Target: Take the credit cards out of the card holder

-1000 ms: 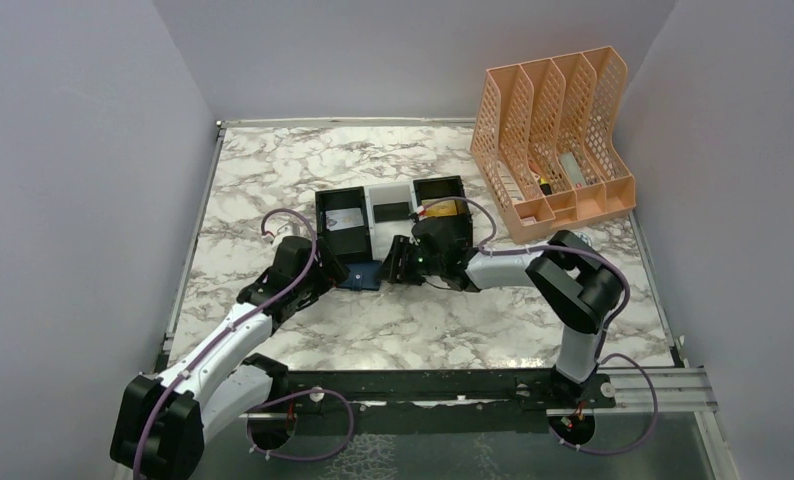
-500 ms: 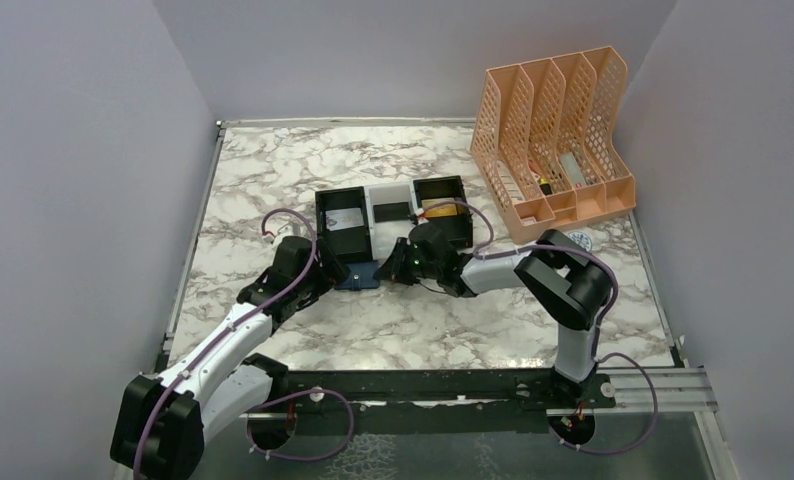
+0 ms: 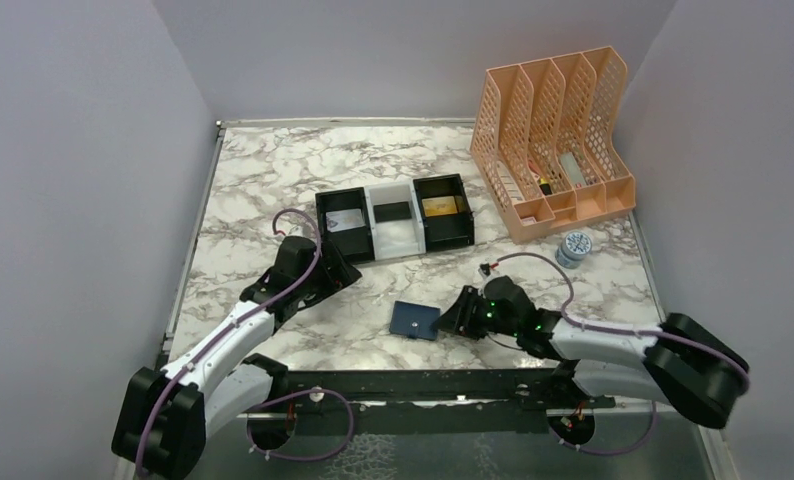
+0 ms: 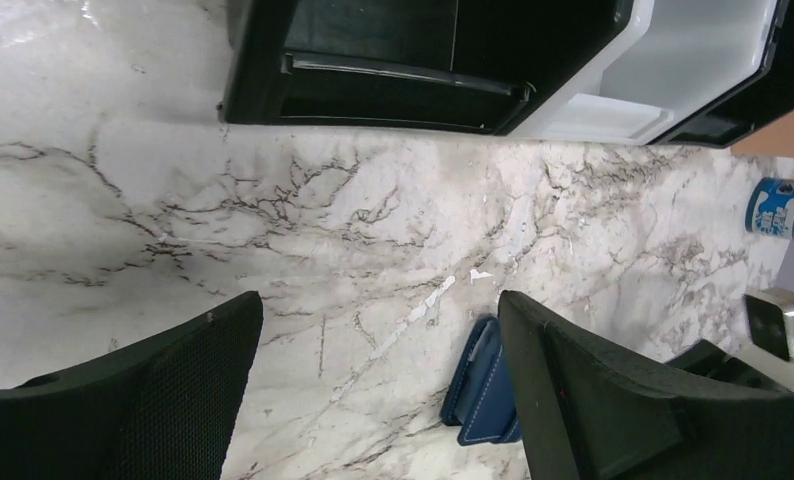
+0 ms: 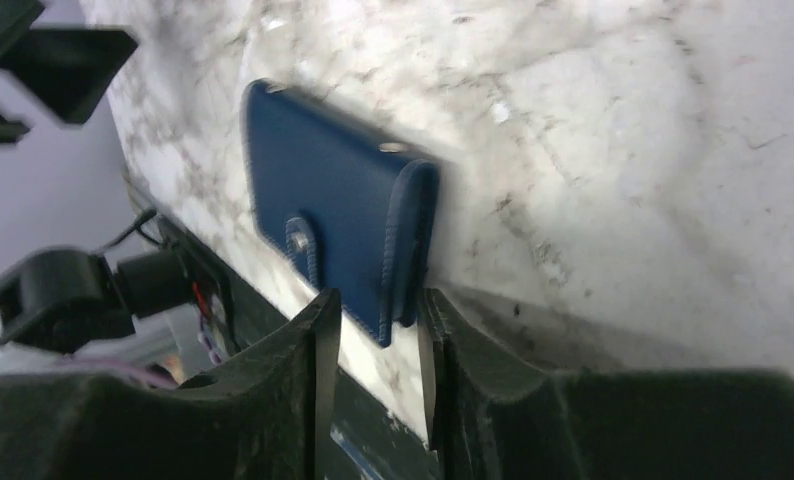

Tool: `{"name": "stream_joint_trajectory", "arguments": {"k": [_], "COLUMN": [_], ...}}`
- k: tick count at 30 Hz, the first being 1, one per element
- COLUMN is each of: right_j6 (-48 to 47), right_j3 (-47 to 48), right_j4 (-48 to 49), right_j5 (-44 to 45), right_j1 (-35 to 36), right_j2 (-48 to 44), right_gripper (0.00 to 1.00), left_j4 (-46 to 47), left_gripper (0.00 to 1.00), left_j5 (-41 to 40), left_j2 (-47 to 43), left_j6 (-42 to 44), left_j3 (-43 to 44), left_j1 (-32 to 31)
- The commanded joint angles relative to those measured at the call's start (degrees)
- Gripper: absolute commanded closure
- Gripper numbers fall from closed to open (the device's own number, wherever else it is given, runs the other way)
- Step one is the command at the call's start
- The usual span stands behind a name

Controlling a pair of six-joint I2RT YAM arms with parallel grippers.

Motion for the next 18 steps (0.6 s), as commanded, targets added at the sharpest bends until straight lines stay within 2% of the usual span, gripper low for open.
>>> {"name": "stream_joint_trajectory", "arguments": {"k": [1,2,3,6,9,11,14,18], "right_j6": [-6.05,-8.88,-12.76,-28.27,-42.0,-47.87,-51.42,-54.53], "right_j3": [1.72,2.68,3.82,8.36,15.64,22.15,27.99,31.77], "right_j4": [-16.42,-18.43,-19.54,-20.11,-22.23,-28.68,-32.54,-34.64], "right_j5": [3.25,4.92,6.16,8.69,3.68,-0.87,-6.97,-14.1], "right_j1": [0.47,0.43,0.39,0.29,0.29,0.29,0.25,0.25], "right_j2": [-17.17,-20.67,-23.42,-23.91,-13.9,-5.11,5.5,13.14], "right_gripper": [0.51,0.38,0.32,0.22,0.21,0.25,0.29,0.29], "left_j4": [4.0,4.08,4.34,5.95,7.14,7.21,6.89,5.94], "left_gripper": [0.1,0.1,0.09,0.08,0.08,0.08,0.07,0.07], "left_j5": [6.58,6.94,7.29,8.23,9.47,9.88,9.97,9.92], "left_j2": [3.38,4.2,4.76,5.95,6.38,6.2,4.93,2.84], "left_j6": [3.65,4.31,4.71,4.91,4.54,4.58,4.65,4.04], "left_j3": [1.06,1.43,1.65,1.55,1.22,1.1,0.63,-0.38], "left_j1": [-0.44,-0.58,-0.75,-1.24,-1.6,-1.72,-1.85,-1.92]}}
